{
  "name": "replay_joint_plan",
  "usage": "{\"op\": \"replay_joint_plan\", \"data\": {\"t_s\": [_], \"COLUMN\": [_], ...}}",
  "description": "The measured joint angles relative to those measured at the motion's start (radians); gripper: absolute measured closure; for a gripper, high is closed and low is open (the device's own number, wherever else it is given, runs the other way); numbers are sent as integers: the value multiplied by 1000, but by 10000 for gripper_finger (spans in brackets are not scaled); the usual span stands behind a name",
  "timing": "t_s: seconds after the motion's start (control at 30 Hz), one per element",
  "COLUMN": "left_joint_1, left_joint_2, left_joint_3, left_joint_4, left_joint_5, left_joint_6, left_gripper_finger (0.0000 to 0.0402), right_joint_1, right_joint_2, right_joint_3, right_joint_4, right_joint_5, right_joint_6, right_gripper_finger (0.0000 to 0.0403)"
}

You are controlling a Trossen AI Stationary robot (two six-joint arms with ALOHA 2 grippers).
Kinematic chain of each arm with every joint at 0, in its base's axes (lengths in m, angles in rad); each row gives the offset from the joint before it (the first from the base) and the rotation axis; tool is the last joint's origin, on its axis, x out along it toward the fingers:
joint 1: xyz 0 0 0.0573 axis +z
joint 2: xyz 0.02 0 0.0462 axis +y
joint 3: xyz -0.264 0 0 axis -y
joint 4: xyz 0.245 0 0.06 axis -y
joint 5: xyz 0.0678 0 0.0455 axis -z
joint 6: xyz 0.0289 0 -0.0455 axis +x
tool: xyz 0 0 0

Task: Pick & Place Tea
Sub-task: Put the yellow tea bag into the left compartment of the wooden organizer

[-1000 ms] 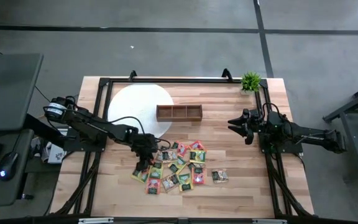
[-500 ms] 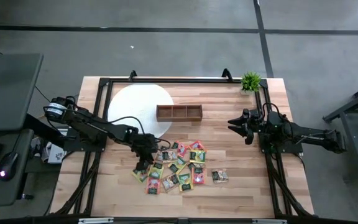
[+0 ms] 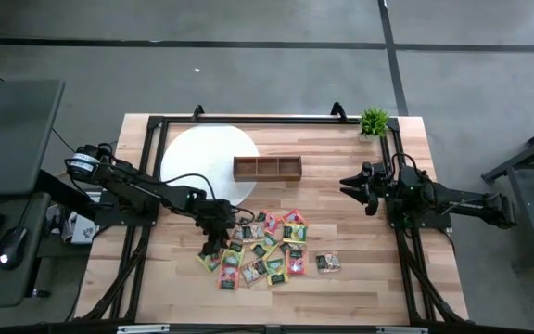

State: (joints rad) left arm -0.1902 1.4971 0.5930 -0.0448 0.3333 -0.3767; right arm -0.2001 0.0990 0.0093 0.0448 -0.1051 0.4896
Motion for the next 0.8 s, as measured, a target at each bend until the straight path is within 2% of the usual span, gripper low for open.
{"op": "replay_joint_plan", "data": {"t_s": [0.17, 0.8], "left_joint_1": [0, 0], "left_joint_2": [0, 17], "left_joint_3": [0, 2], "left_joint_4": [0, 17], "left_joint_5": [-15, 19], "left_joint_6": [-7, -28], "left_gripper_finger": [228, 227], "right_joint_1": [0, 0], "right_joint_2": [0, 0], "right_joint_3": [0, 0], "right_joint_4": [0, 0], "right_joint_5": [0, 0], "right_joint_6": [0, 0], "right_gripper_finger": [238, 238]}}
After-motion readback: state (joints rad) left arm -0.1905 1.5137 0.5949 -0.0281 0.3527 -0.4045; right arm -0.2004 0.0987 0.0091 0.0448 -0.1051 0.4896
